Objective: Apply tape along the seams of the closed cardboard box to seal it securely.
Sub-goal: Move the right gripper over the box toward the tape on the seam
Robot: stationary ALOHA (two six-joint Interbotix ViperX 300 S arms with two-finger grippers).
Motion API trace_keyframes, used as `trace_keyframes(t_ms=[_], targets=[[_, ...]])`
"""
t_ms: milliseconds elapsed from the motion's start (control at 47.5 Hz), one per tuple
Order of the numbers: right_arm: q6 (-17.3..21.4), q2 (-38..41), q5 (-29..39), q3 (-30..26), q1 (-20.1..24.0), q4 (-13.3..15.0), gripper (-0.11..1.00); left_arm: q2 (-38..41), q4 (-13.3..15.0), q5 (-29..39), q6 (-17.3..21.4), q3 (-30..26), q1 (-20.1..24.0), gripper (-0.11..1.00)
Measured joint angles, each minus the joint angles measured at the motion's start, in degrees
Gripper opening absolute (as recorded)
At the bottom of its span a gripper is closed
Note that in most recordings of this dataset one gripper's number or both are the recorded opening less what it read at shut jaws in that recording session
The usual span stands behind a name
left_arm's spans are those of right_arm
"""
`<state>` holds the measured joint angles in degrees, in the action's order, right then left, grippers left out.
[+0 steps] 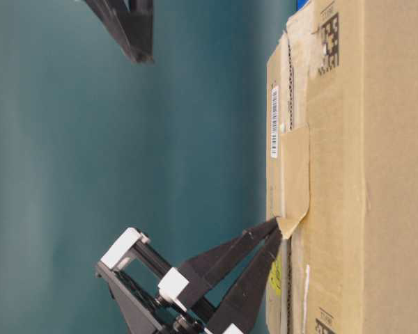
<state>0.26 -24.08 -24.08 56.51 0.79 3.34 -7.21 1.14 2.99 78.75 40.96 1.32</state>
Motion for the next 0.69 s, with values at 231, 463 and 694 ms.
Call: trace_keyframes(t_ms=[231, 463, 694], targets=[[0.00, 7.65, -0.18, -5.36, 0.09, -3.08, 0.00, -0.18, 0.00, 0.79, 0.00, 0.00, 0.00, 0.01], [0.18, 12.04, 0.09, -9.40, 0.09, -3.69, 0.04, -0.53, 0.00, 0.97, 0.09, 0.53, -0.09, 0.01], [0.97, 14.68, 0.53, -10.90, 0.09, -4.39, 0.57, -0.79, 0.00, 0.97, 0.09, 0.88, -0.18, 0.01]])
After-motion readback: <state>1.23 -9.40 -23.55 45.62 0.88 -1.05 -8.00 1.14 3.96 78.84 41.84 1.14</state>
